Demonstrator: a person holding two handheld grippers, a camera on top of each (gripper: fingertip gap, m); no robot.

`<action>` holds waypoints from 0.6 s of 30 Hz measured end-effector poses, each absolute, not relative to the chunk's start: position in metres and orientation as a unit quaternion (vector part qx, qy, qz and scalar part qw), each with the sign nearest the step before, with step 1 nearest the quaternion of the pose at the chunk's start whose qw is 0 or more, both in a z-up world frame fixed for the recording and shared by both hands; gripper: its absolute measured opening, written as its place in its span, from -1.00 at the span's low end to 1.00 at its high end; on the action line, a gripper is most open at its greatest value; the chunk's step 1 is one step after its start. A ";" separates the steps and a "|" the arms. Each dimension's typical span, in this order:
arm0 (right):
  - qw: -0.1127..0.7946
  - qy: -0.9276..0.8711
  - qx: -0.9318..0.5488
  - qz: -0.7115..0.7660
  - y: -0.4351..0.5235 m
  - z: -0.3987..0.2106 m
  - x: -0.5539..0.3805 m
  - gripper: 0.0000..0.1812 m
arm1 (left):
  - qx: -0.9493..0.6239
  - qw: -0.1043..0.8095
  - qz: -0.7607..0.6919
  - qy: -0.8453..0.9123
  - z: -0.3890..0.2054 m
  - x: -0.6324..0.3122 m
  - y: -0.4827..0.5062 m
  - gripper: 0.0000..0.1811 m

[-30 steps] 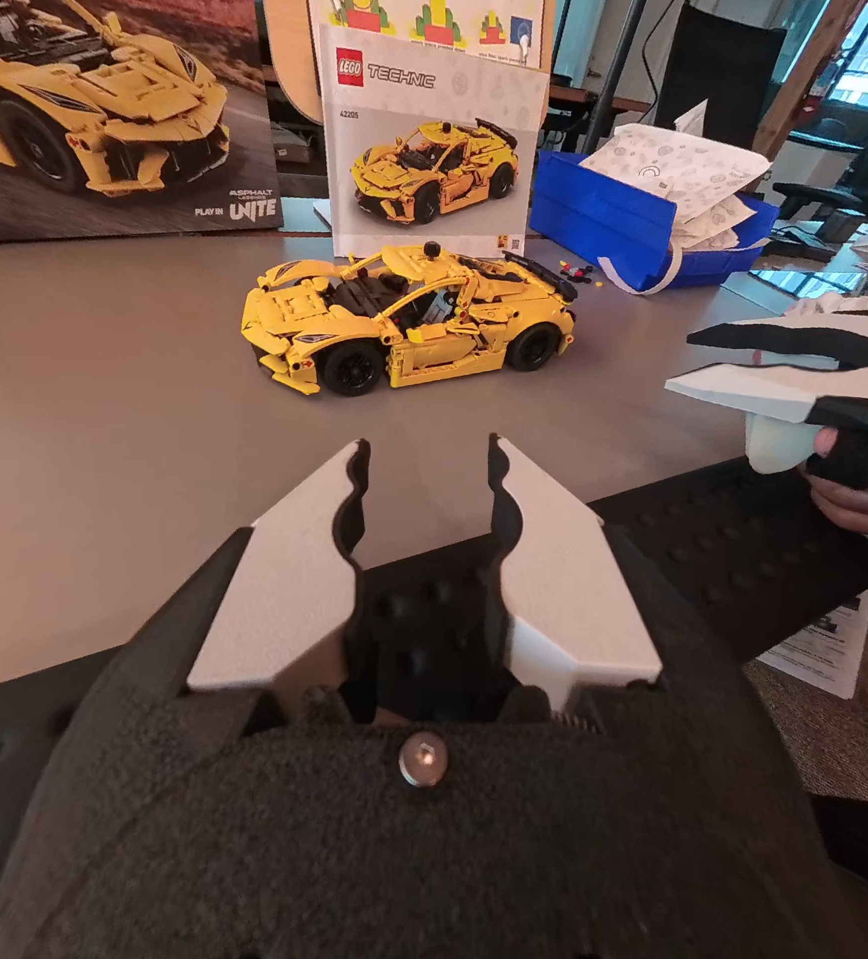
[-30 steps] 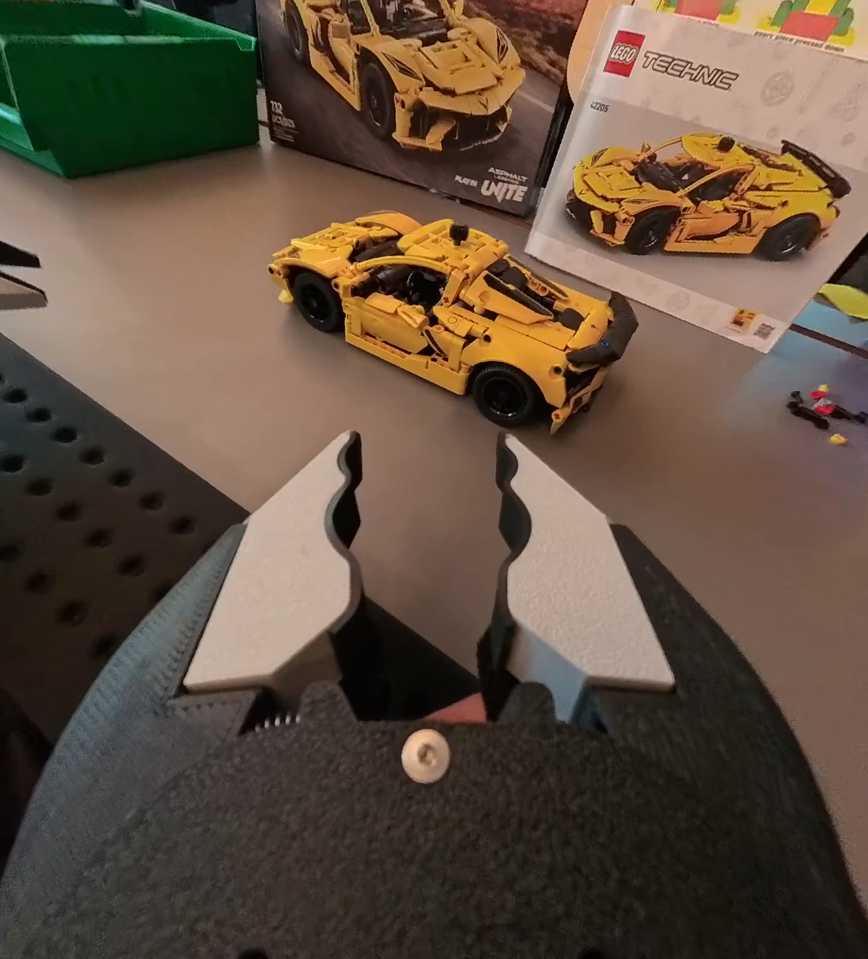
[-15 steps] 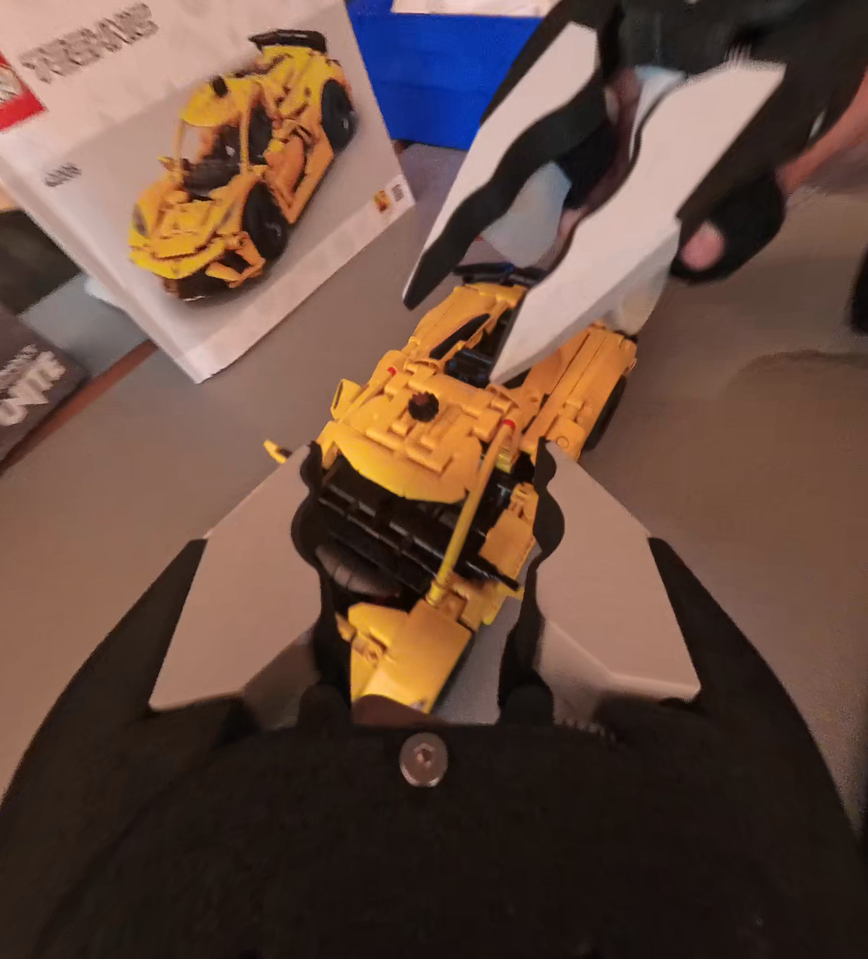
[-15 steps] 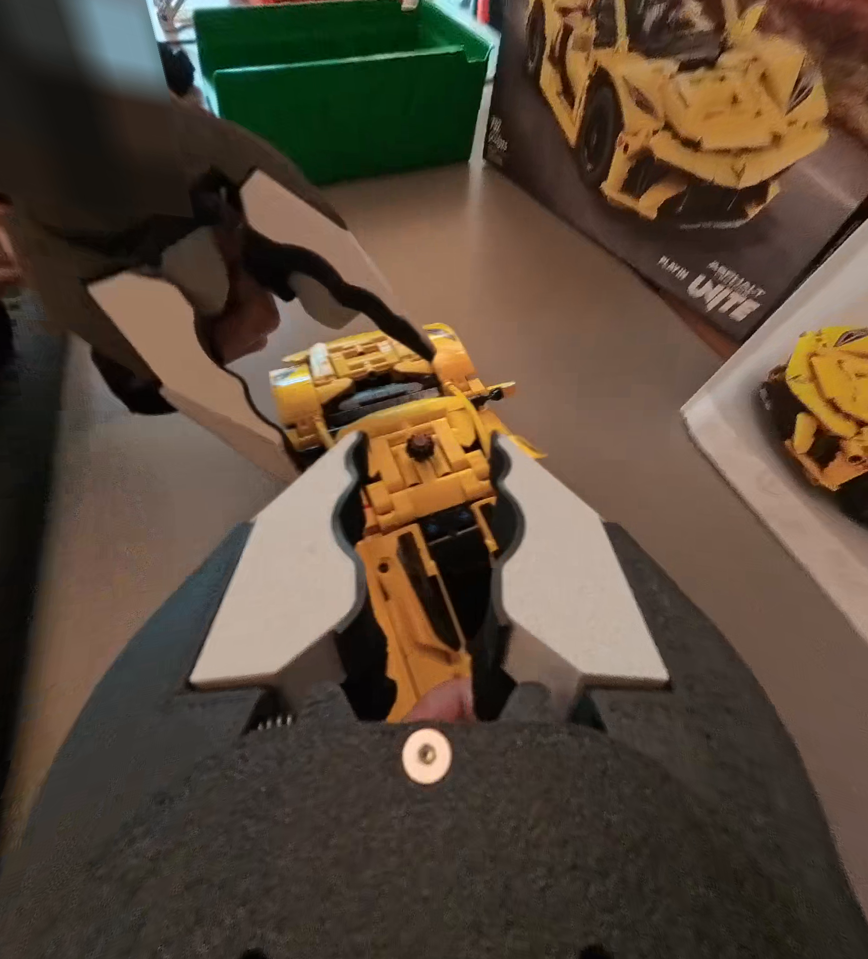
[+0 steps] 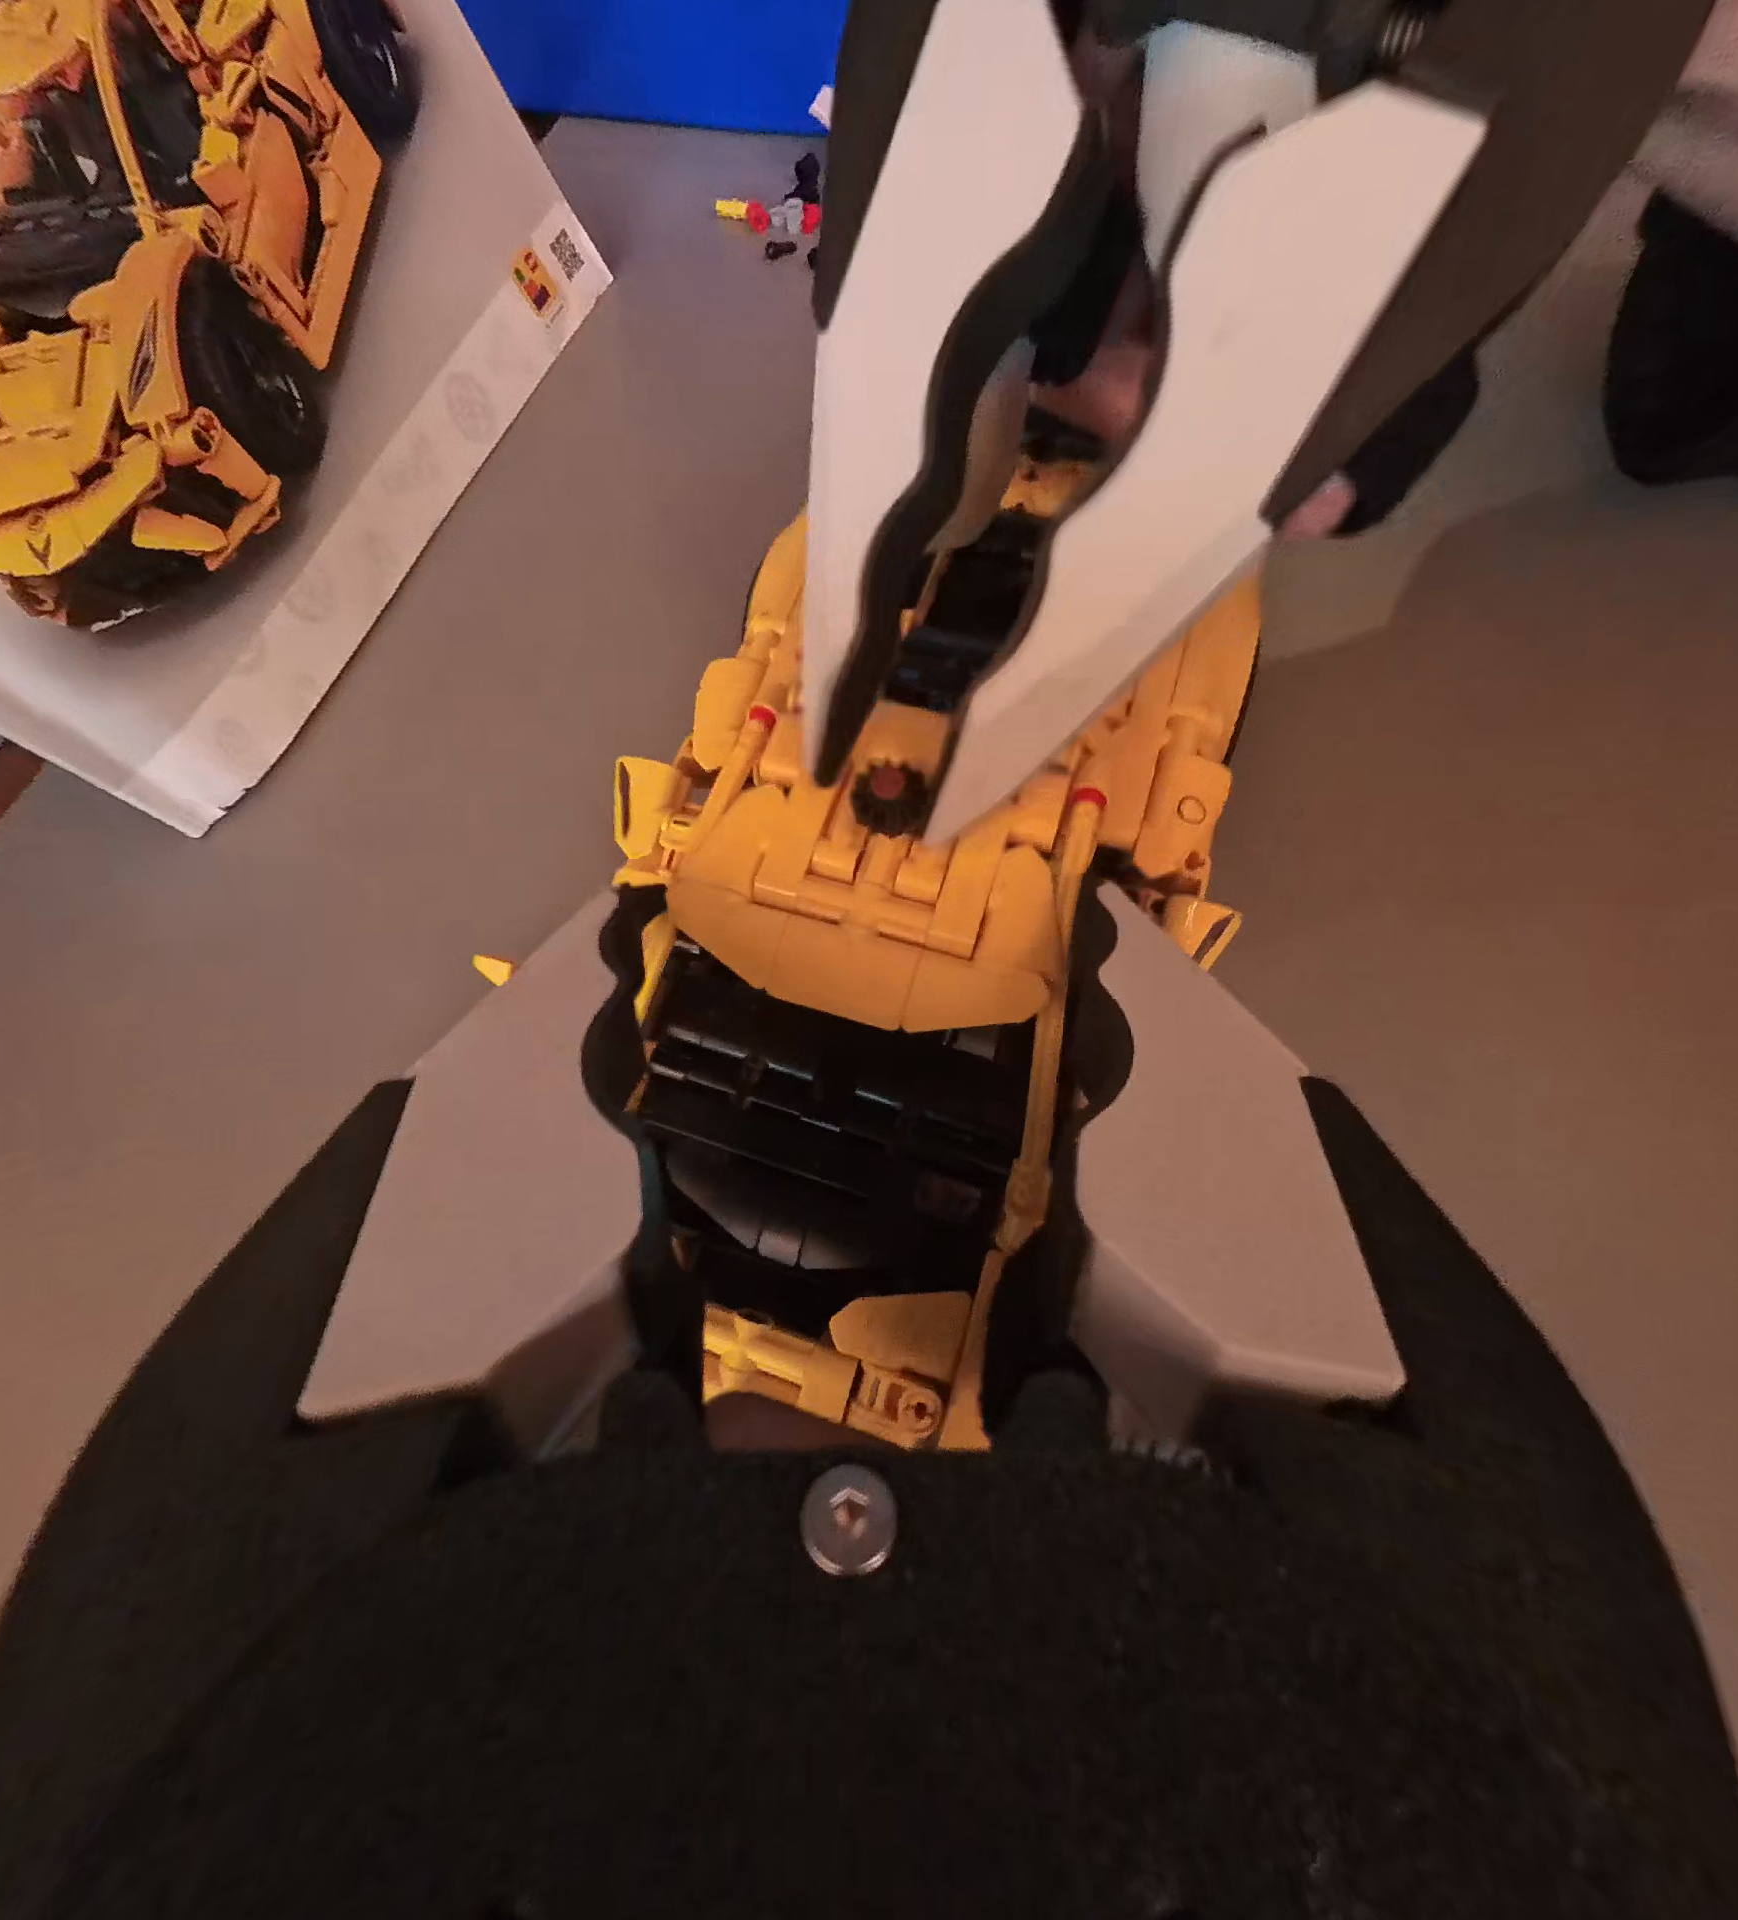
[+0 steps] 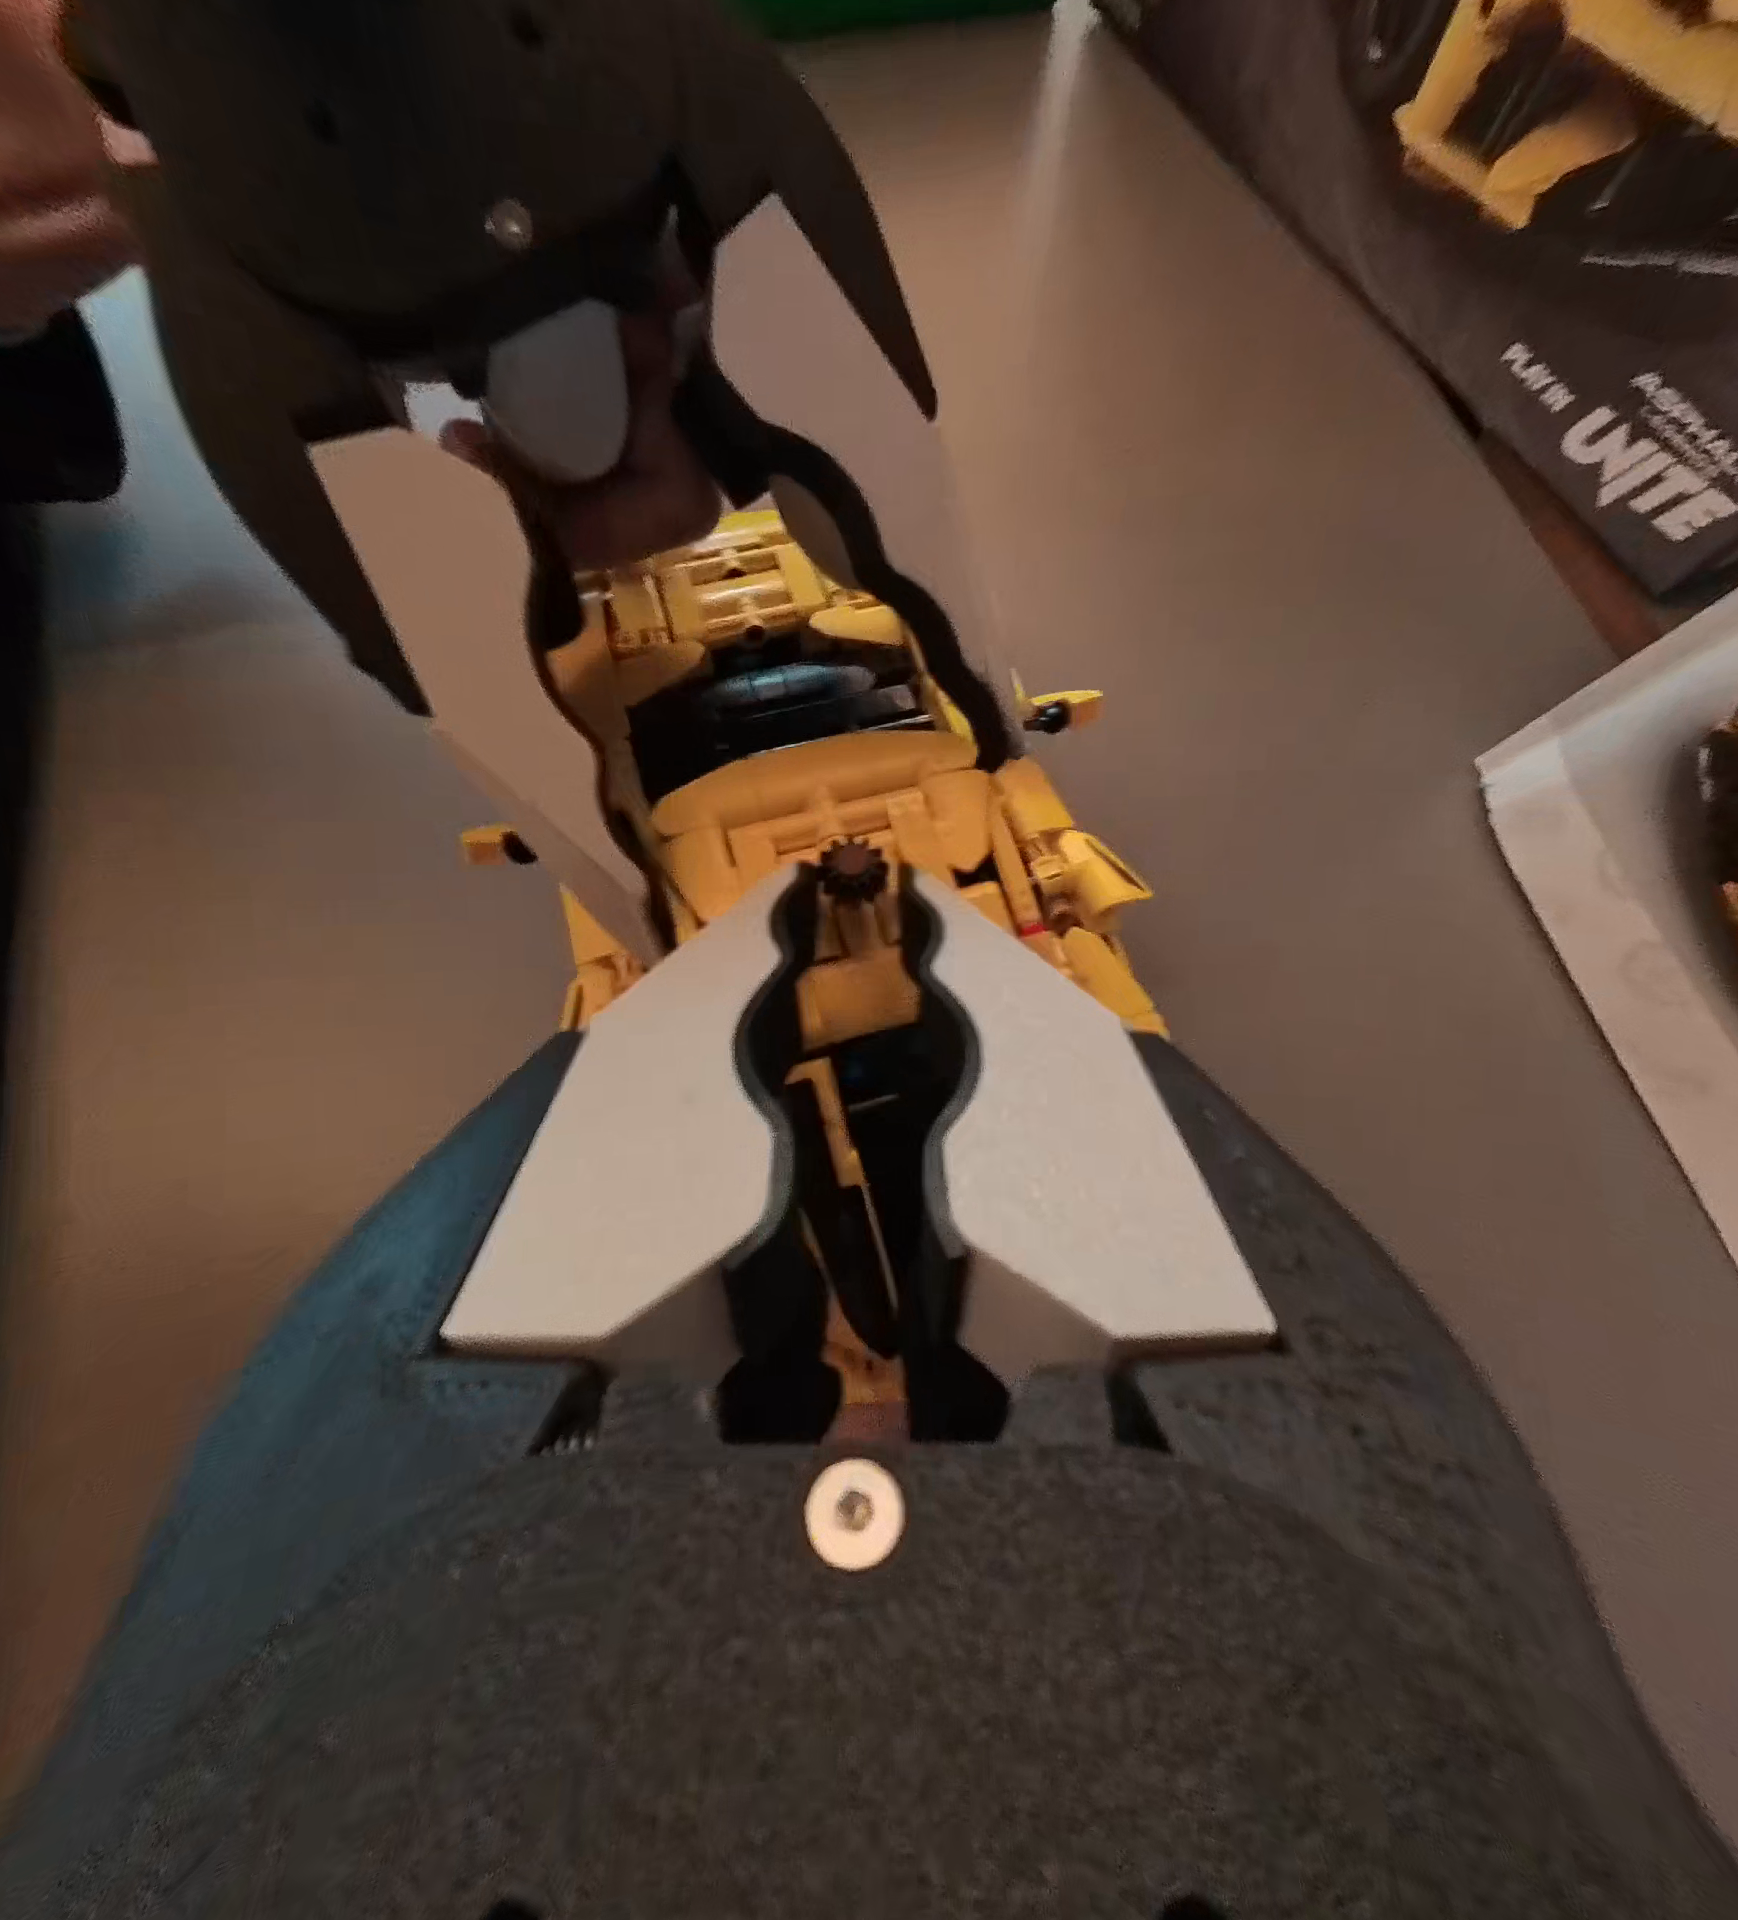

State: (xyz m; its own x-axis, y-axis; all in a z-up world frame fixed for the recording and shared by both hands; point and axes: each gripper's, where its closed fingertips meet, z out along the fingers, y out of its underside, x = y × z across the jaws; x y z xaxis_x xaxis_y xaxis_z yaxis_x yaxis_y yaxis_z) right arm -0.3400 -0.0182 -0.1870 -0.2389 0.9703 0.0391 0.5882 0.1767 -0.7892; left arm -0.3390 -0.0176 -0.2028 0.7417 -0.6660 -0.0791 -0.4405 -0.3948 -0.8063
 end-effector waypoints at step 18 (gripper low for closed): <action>0.255 -0.564 -0.517 0.592 -0.032 -0.110 -0.325 -0.87 | -0.751 0.540 -0.263 0.275 -0.133 -0.318 -0.027 -0.29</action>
